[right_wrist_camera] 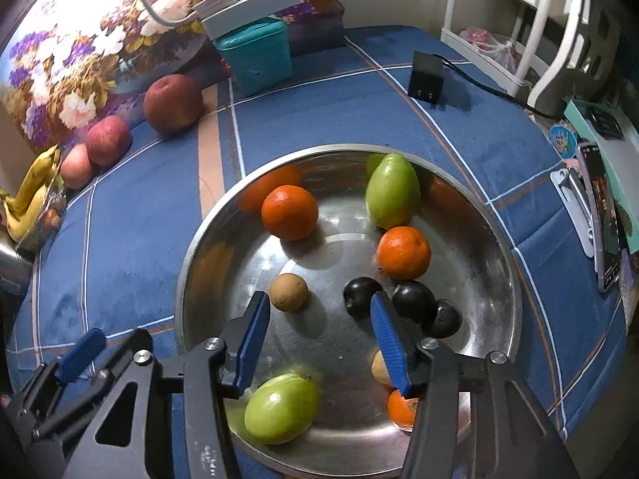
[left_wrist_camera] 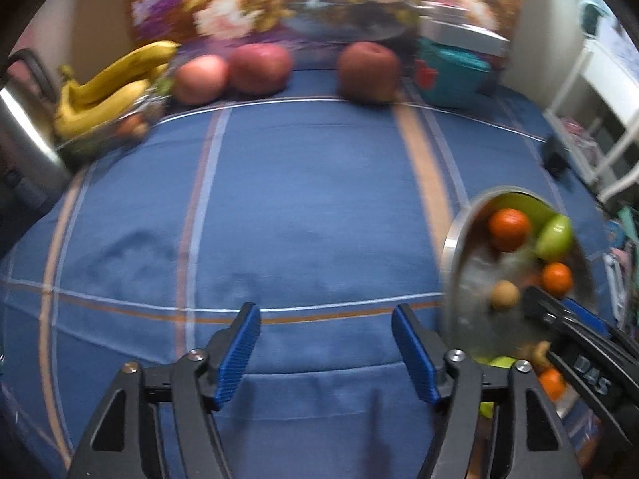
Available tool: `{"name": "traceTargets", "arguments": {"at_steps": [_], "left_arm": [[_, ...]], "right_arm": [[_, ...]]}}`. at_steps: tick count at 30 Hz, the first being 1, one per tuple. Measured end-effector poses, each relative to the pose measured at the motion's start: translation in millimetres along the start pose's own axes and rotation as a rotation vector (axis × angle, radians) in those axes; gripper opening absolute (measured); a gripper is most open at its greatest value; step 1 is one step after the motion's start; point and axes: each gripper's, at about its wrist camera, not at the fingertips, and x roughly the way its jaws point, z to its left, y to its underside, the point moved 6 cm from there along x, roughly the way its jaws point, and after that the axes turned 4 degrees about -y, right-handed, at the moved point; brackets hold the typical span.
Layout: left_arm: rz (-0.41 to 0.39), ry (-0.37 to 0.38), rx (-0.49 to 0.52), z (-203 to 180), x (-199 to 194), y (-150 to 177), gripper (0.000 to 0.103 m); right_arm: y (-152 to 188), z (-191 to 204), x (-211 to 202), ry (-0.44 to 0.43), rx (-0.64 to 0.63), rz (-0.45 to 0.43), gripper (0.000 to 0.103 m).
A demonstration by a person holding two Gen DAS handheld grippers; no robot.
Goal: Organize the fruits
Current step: 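Open both grippers to drop the plum and kiwi into the pan, then withdraw both open grippers away from the pan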
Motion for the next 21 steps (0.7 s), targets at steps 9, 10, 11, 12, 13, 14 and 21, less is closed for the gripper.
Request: {"name": "traceTargets", "arguments": {"at_steps": [9, 10, 11, 12, 13, 14, 21], "left_arm": [[0.013, -0.052, -0.109, 40.1, 6.0, 0.7, 0.086], [0.013, -0.054, -0.112, 41.8, 6.1, 0.5, 0.086], [0.013, -0.055, -0.115, 42.6, 6.2, 0.0, 0.087], [0.013, -0.056, -0.116, 43.7, 6.0, 0.0, 0.087], [0.013, -0.057, -0.117, 43.3, 7.2, -1.0, 0.087], [0.013, -0.059, -0.117, 43.9, 7.2, -1.0, 0.088], [0.009, -0.09, -0.106, 46.0, 9.2, -1.0, 0.103]], "right_arm": [[2.9, 19.9, 1.1, -0.007, -0.067, 0.005, 0.056], [3.2, 22.2, 0.7, -0.008, -0.074, 0.005, 0.056], [3.5, 24.0, 0.1, -0.008, -0.079, 0.004, 0.056], [3.5, 25.5, -0.4, -0.009, -0.085, 0.002, 0.056], [3.4, 26.8, -0.8, -0.009, -0.09, 0.002, 0.056], [3.1, 27.5, -0.9, -0.008, -0.094, 0.001, 0.056], [2.2, 27.1, 0.3, 0.007, -0.103, -0.001, 0.085]]}}
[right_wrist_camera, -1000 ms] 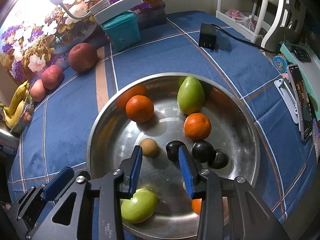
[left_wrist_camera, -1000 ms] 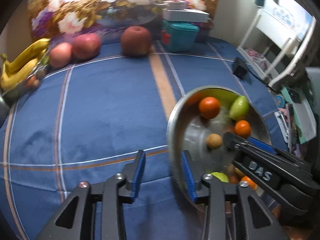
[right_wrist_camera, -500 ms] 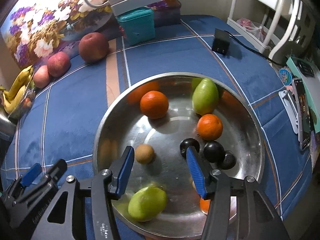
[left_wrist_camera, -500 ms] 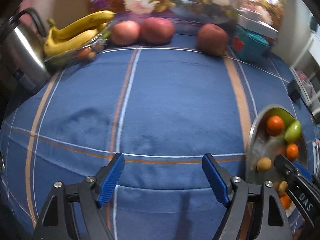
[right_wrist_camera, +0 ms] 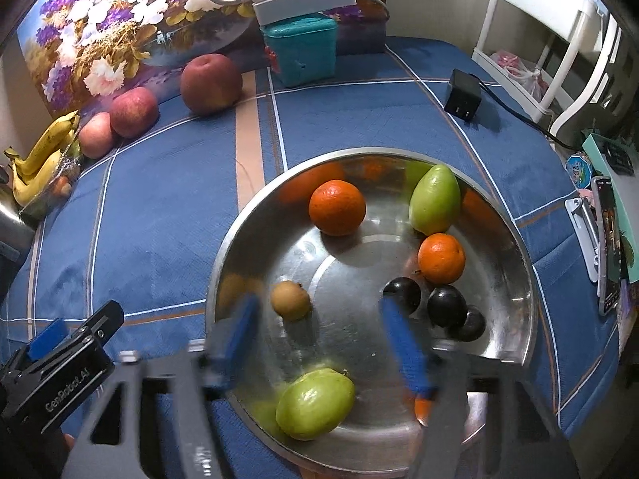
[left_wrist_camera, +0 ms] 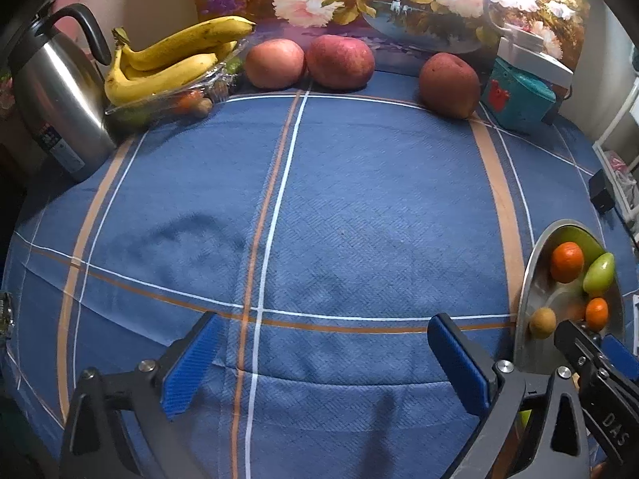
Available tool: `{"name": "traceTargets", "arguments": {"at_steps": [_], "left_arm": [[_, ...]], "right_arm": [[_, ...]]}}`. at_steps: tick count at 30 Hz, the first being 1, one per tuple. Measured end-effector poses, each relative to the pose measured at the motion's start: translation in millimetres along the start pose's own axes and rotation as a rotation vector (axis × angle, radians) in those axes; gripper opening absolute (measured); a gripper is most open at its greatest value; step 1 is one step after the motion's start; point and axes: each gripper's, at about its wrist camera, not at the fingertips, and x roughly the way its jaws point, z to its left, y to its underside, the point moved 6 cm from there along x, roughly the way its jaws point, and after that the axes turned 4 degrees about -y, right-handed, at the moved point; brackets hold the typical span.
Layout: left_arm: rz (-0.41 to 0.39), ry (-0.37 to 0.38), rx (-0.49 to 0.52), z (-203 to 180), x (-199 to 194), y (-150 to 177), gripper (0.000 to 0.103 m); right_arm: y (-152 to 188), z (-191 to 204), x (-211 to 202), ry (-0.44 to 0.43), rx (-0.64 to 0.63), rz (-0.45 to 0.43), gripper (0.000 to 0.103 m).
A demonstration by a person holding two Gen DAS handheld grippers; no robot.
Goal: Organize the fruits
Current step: 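Withdraw both open grippers away from the pan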
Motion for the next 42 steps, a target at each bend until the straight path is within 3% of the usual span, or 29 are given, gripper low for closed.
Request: {"name": "traceTargets", "arguments": {"at_steps": [9, 13, 22, 30, 35, 42], "left_arm": [[0.007, -0.003, 0.01, 1.8, 2.9, -0.4, 0.103], [0.009, 0.0, 0.016, 2.0, 5.3, -0.6, 0.103], [-0.019, 0.012, 0.048, -1.3, 0.0, -2.8, 0.103], [-0.11, -0.074, 0.052, 5.7, -14.8, -3.4, 0.103], [-0.111, -0.181, 0.062, 15.2, -15.8, 3.0, 0.103], [-0.091, -0.217, 0.07, 24.9, -13.1, 13.9, 0.103]], "right_arm": [[0.5, 3.0, 1.6, 0.0, -0.018, 0.001, 0.086], [-0.1, 3.1, 0.2, 0.013, -0.023, -0.015, 0.099], [-1.5, 5.6, -1.0, -0.018, -0.015, -0.031, 0.099], [3.9, 15.6, -4.2, -0.047, -0.046, -0.03, 0.099], [7.8, 19.1, -5.8, -0.053, -0.046, -0.029, 0.099], [15.5, 22.8, -6.3, -0.063, -0.048, -0.022, 0.099]]}}
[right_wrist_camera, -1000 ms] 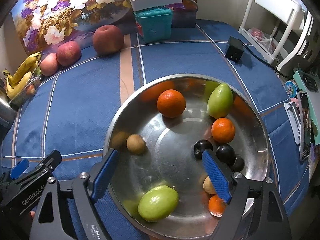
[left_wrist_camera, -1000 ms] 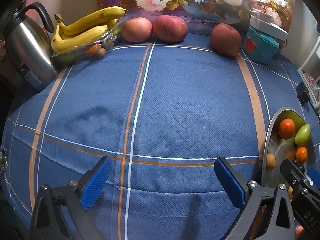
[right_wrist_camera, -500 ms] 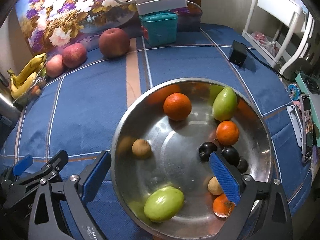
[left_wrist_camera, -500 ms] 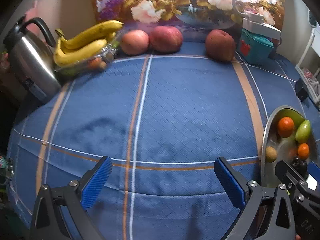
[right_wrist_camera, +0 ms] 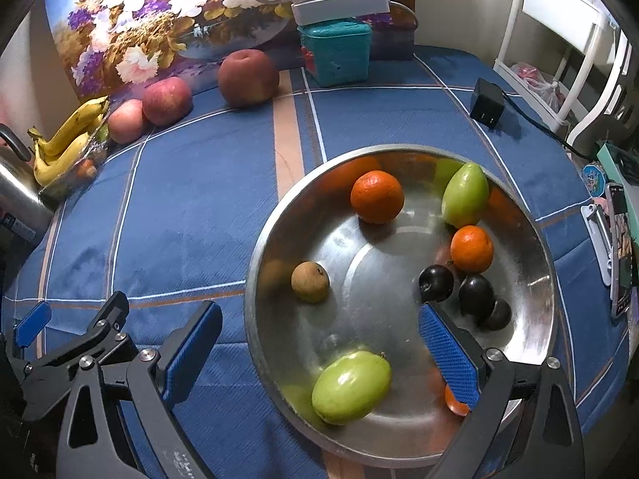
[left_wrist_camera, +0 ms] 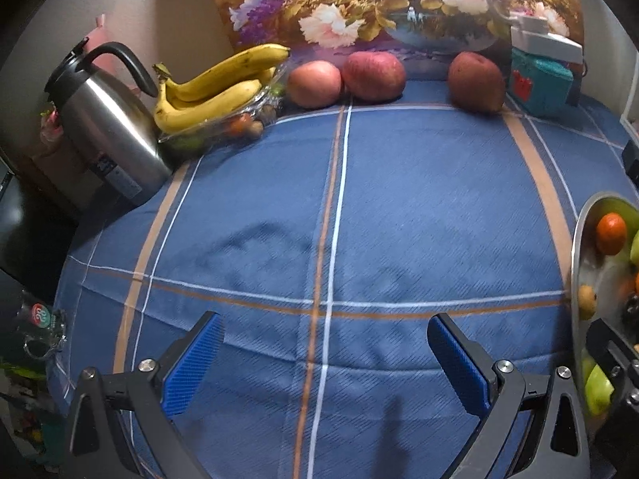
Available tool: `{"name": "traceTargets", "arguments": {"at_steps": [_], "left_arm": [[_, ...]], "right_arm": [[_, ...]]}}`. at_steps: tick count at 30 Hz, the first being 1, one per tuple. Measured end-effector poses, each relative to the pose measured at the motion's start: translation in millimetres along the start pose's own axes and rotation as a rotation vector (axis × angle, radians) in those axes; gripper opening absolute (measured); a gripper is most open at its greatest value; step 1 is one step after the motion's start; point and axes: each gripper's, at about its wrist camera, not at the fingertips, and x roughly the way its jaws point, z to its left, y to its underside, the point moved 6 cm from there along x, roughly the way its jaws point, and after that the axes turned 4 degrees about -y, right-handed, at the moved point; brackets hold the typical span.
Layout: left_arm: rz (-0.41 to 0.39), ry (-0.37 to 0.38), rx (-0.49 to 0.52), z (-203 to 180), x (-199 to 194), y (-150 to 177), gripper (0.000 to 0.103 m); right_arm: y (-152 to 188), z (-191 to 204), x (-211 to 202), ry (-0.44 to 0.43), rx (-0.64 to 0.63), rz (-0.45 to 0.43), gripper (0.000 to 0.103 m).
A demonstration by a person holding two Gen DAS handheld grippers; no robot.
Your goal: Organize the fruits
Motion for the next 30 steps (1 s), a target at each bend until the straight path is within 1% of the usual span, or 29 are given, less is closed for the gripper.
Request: {"name": "traceTargets", "arguments": {"at_steps": [6, 10, 14, 22, 26, 30], "left_arm": [[0.033, -0.019, 0.005, 9.6, -2.2, 16.2, 0.103], [0.041, -0.034, 0.015, 15.6, -6.1, 25.8, 0.103], [0.056, -0.026, 0.018, 20.9, -12.1, 36.4, 0.103], [0.045, -0.025, 0.036, 28.2, -26.0, 61.6, 0.103], [0.03, -0.025, 0.031, 31.2, -31.8, 65.8, 0.103], [0.008, -0.008, 0.02, 34.2, -40.3, 66.7, 0.103]], "right_arm": [[12.6, 4.2, -7.5, -0.003, -0.006, -0.006, 0.099], [23.8, 6.3, -13.5, -0.001, -0.017, -0.007, 0.099], [37.9, 7.5, -18.1, -0.006, -0.025, -0.003, 0.099], [62.2, 6.0, -23.9, -0.005, -0.034, 0.006, 0.099], [68.8, 4.0, -27.5, -0.013, -0.028, 0.004, 0.099], [72.1, 3.2, -31.6, -0.014, -0.022, 0.0, 0.099]]}}
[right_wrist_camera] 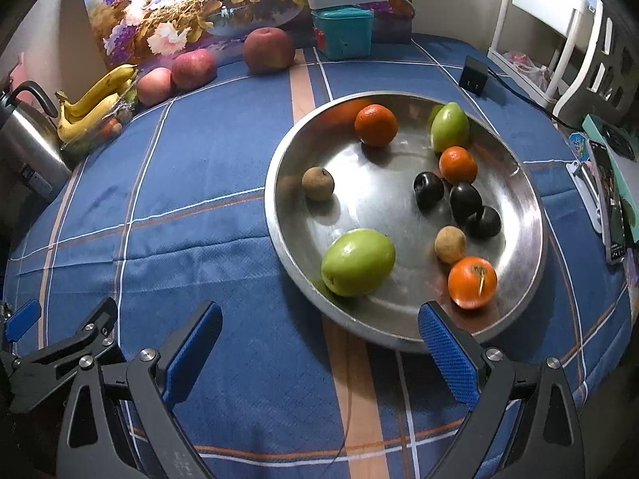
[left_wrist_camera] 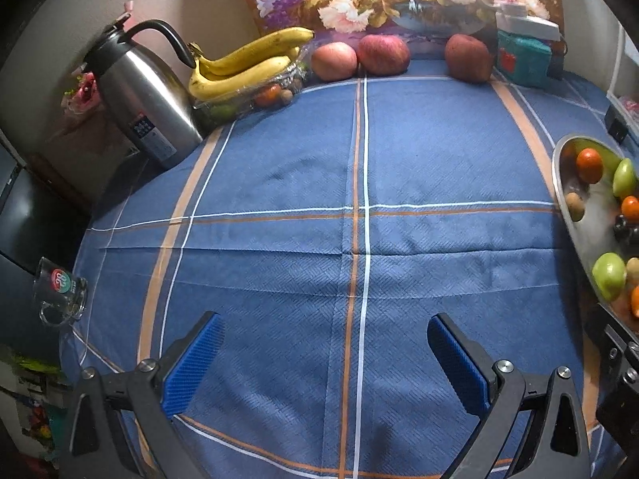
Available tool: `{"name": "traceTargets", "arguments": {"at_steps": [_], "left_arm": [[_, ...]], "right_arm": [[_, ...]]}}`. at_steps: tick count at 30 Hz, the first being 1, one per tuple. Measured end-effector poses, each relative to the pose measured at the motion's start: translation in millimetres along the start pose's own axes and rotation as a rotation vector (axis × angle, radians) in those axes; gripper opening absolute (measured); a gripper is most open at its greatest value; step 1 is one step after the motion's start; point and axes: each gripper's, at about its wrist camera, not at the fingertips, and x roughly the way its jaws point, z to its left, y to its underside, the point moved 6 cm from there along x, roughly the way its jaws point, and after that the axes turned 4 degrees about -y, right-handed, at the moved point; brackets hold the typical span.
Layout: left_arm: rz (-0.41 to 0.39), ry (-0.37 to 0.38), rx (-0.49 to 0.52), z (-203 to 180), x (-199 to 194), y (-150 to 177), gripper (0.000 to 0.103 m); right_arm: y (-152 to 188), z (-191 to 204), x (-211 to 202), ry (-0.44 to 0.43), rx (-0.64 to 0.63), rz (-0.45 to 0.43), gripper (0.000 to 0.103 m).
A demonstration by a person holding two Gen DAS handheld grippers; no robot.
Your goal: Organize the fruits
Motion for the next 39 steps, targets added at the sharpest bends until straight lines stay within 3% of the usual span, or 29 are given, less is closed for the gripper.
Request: {"name": "traceTargets", "arguments": {"at_steps": [15, 23, 39], "left_arm": [[-0.024, 0.043, -0.043, 18.6, -20.7, 6.2, 0.103], [-0.048, 0.029, -0.091, 36.0, -28.4, 5.2, 0.103], [-0.042, 0.046, -0.117, 45.2, -26.9, 3.0, 0.103]], "right_arm": [[-1.4, 1.5, -27.8, -0.011, 0.001, -0.07, 0.099], [-2.0, 2.0, -38.5, 0.007, -0.009, -0.099, 0.099], [1.1, 3.3, -41.2, 0.017, -0.032, -0.089, 0.099]]}}
